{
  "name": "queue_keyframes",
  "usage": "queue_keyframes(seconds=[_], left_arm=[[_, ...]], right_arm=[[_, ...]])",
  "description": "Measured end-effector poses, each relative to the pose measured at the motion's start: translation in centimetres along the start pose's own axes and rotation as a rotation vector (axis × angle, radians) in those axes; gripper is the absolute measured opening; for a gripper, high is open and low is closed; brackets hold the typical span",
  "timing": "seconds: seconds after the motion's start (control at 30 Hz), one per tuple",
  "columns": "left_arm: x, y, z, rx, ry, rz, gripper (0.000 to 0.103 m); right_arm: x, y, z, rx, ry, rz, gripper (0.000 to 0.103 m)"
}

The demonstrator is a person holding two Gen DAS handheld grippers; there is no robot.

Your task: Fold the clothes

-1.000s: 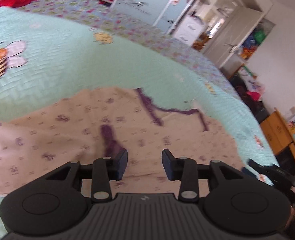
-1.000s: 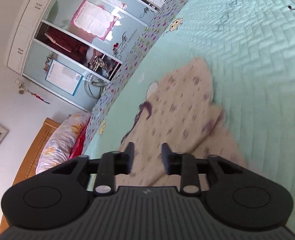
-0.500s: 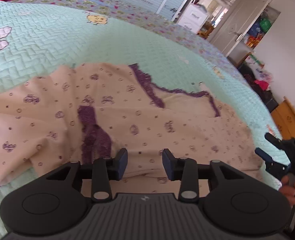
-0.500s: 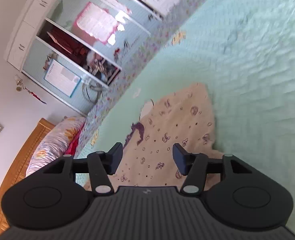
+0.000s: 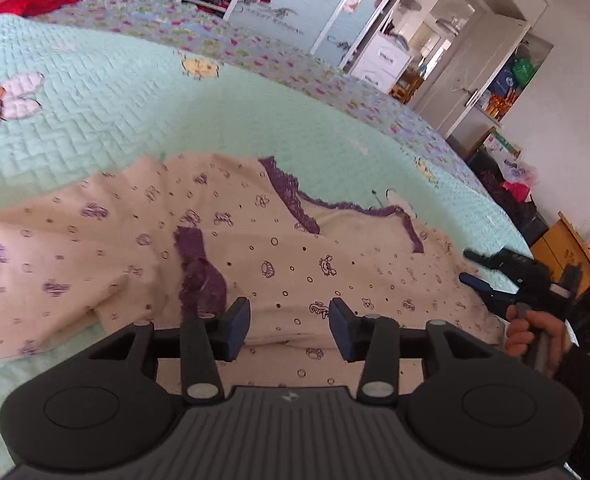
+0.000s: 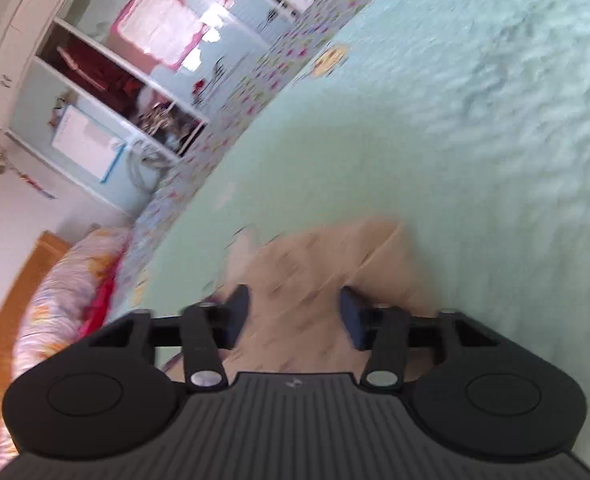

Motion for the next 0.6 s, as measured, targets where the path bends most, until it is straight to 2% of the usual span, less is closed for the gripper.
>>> queue_keyframes(seconds=[0.03,0.1,0.17,0.27,0.33,0.4,0.5,0.6], left_arm=[[-0.1,-0.5,-1.4,0.0,0.019,-0.017,0.048],[-0.7,-1.7,-4.3,0.01,0.053,-0.061,0.049],[-1.7,-3.4,-6.9,0.039,0.081,-0.124,0.049],[-3.6,-6.1,-10.6,0.088,0.115,-0.256,0.05],[-5.0,-7.8,-12.6,0.108,0.125,-0.361,0.05],[-6.1,-8.6,-14.5,0.143,0.128,-0.4,0.05],[-7.0,-8.9,-16.5,0.152,0.134,-0.431,0.051],[-7.8,-8.9,-17.7,0.143,0.151,-0.462,0.053]], right_arm=[[0.9,1.0,-0.8,-0.04,0.04,0.035,0.03],[2.0,1.4,-3.4,-0.015,0.12,0.09,0.036],[1.3,0.5,-6.5,0.074,0.119,0.117,0.046],[-2.8,-1.7,-10.7,0.185,0.016,0.131,0.059],[-6.6,-3.0,-12.8,0.224,-0.075,0.126,0.059],[-10.3,-4.4,-14.6,0.265,-0.128,0.132,0.06],[-14.9,-7.3,-15.1,0.292,-0.219,0.161,0.064],[-17.6,-11.8,-13.2,0.343,-0.295,0.147,0.064]])
Point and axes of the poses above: each gripper's, at about its wrist camera, not at the fingertips, and z roughly the way its jaws point, y to its right, x to its top, the point moved 7 cm from there along z, roughly the way its jaws point, and after that the axes turned 11 degrees about y, right-handed, at the moved point
